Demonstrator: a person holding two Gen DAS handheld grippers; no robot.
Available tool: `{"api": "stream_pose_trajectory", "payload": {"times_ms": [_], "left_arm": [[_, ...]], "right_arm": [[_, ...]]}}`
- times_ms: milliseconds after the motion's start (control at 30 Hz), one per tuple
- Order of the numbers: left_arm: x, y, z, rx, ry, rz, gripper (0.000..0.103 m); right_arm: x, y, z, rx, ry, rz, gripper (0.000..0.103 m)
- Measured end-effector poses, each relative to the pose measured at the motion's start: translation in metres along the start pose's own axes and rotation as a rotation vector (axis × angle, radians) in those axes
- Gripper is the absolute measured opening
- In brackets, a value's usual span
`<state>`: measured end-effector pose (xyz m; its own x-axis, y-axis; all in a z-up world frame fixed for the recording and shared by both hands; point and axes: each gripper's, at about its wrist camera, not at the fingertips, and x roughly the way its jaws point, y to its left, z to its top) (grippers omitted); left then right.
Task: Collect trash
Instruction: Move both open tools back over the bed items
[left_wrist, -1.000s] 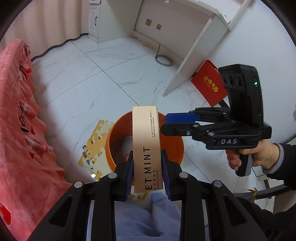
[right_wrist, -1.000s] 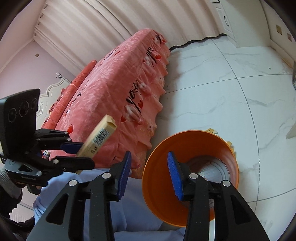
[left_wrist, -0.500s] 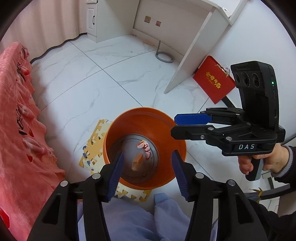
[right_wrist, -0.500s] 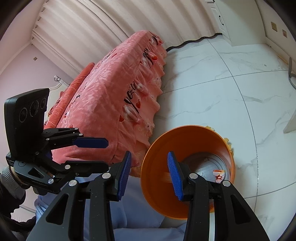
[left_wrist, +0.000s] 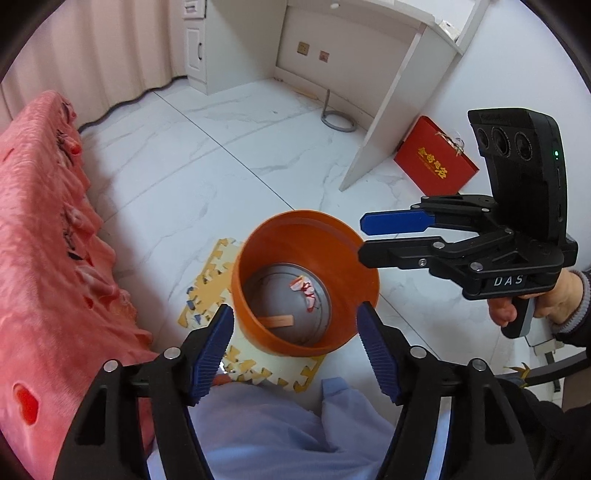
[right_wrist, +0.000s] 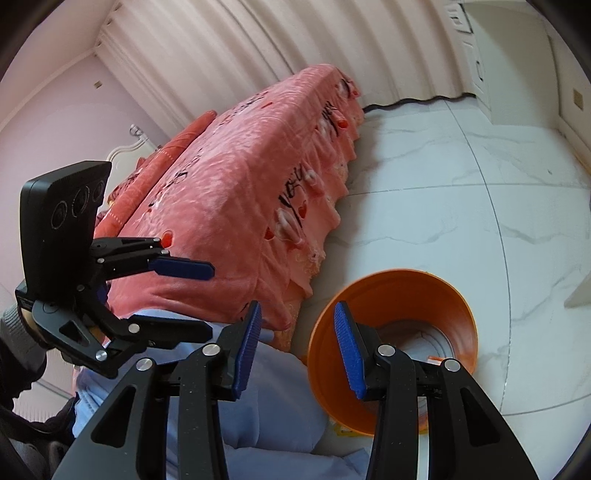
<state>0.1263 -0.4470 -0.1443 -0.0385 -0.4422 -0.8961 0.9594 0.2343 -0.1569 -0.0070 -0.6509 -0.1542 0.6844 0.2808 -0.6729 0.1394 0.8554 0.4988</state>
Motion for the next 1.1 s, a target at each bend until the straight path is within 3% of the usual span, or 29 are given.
{"api": "stream_pose_trajectory", "payload": {"times_ms": [200,267,433,633,733,1100], "left_arm": [[-0.024,0.007,-0.018,-0.03,-0.02,0.057,0.079],[-0.033,0.011,-0.025,-0.048,-0.027,0.081,0.083],[-0.056,0.013,-0.042,-0.071,-0.052,0.13,0.088],[-0.088,0.013,-0.067,-0.104,-0.081,0.181,0.092],[-0.107,0.012,-0.081,-0.124,-0.096,0.208,0.093],[-0.17,0.004,-0.156,-0.236,-0.135,0.294,0.093]], "right_arm": [[-0.005,0.034,0.004,-0.101,-0.01,-0.019,0.054],[-0.008,0.047,0.005,-0.148,-0.022,-0.042,0.068],[-0.013,0.082,0.008,-0.245,-0.042,-0.048,0.083],[-0.012,0.131,0.014,-0.371,-0.023,-0.023,0.084],[-0.011,0.156,0.015,-0.434,-0.019,-0.004,0.089],[0.001,0.266,-0.001,-0.72,0.043,0.07,0.09]]}}
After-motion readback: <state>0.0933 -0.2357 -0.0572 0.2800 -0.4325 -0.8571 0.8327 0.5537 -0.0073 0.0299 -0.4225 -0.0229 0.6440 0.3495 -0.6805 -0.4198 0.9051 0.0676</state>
